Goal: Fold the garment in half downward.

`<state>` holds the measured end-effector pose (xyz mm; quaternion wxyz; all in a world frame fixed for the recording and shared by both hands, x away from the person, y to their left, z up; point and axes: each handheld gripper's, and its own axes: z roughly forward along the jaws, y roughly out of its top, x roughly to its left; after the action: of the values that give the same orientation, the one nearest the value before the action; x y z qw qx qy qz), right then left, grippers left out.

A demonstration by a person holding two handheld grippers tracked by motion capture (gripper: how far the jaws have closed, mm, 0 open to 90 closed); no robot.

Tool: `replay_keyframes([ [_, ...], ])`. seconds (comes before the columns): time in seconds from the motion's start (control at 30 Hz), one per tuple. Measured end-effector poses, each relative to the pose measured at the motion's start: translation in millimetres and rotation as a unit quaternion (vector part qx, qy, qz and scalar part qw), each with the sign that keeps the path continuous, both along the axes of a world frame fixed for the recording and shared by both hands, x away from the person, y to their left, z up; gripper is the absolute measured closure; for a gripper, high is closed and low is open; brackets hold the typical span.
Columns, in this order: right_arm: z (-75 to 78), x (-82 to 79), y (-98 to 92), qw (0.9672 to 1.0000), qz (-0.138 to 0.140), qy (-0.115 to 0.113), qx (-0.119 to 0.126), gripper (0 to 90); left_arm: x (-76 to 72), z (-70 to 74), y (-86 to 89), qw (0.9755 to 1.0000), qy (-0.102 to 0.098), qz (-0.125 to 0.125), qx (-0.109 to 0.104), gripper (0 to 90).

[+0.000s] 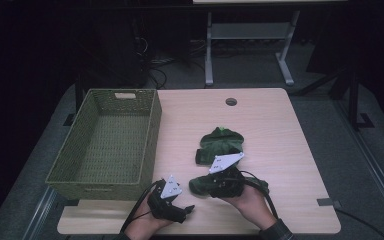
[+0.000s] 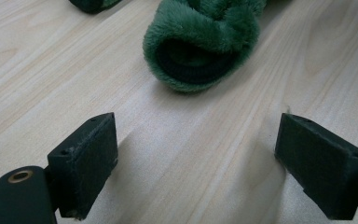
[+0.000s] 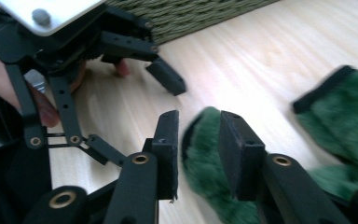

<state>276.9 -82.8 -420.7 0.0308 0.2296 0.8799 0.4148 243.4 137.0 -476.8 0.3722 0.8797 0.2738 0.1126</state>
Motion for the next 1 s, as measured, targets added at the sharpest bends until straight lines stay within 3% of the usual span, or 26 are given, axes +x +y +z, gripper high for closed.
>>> replay_keyframes([
  [0.27, -15.4, 2.4, 16.2, 0.9998, 0.009, 0.001, -0.02, 71.2, 0.3, 0.0, 0.1, 1.0, -0.004, -0.001, 0.002, 12.3],
  [0.4, -27.6, 5.5, 22.0, 0.9989, 0.007, -0.006, -0.045, 70.9, 0.3, 0.2, 0.4, 1.0, -0.003, -0.002, 0.004, 12.3],
  [0.47, -36.8, 5.2, 26.1, 0.9967, 0.007, -0.028, -0.076, 69.2, 0.3, 0.2, 0.5, 1.0, -0.003, -0.003, 0.005, 12.3],
  [0.57, -41.7, 2.6, 28.6, 0.9965, 0.005, -0.033, -0.077, 69.8, 0.3, 0.2, 0.4, 1.0, -0.002, -0.002, 0.004, 12.3],
  [0.77, -45.4, -6.0, 33.1, 0.9927, -0.01, -0.077, -0.092, 84.0, 0.2, -0.1, 0.1, 1.0, -0.003, -0.001, 0.002, 12.3],
  [0.83, -45.2, -6.7, 33.2, 0.9925, -0.011, -0.077, -0.094, 86.1, 0.2, 0.0, 0.1, 1.0, -0.003, -0.001, 0.002, 12.3],
  [0.87, -45.3, -5.3, 31.7, 0.9946, -0.012, -0.064, -0.081, 86.6, 0.3, 0.0, 0.3, 1.0, -0.003, -0.002, 0.002, 12.3],
  [1.0, -41.9, -3.5, 26.9, 0.9974, -0.011, -0.043, -0.057, 86.6, 0.5, 0.3, 0.7, 1.0, -0.003, -0.003, 0.005, 12.3],
])
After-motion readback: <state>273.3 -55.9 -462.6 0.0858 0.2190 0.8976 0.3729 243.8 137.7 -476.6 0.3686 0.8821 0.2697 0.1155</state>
